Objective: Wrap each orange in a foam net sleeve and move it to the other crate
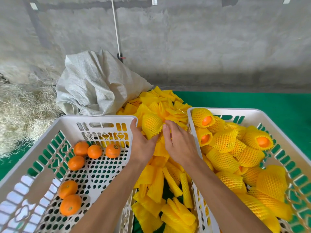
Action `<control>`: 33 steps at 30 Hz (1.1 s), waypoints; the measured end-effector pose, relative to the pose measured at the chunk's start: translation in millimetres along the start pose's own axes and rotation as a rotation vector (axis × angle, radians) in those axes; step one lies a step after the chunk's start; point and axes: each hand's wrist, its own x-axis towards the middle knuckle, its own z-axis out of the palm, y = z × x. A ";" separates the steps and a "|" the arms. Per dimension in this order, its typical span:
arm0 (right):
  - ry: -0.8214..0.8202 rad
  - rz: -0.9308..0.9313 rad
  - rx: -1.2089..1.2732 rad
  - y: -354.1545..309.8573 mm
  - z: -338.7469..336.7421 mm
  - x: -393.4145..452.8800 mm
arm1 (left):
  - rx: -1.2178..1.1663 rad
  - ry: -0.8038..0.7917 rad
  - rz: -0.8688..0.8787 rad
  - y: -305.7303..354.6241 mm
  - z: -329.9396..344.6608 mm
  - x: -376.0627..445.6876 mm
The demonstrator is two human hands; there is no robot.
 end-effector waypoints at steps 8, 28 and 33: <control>-0.024 0.179 0.198 7.9 2.6 3.0 | 0.236 -0.147 0.292 1.8 1.8 -9.2; 0.223 0.298 0.487 11.3 -0.9 9.1 | -0.198 -0.127 -0.057 1.1 3.3 2.6; 0.318 0.355 0.439 15.9 -5.3 12.1 | -0.305 -0.216 -0.152 5.2 4.1 2.6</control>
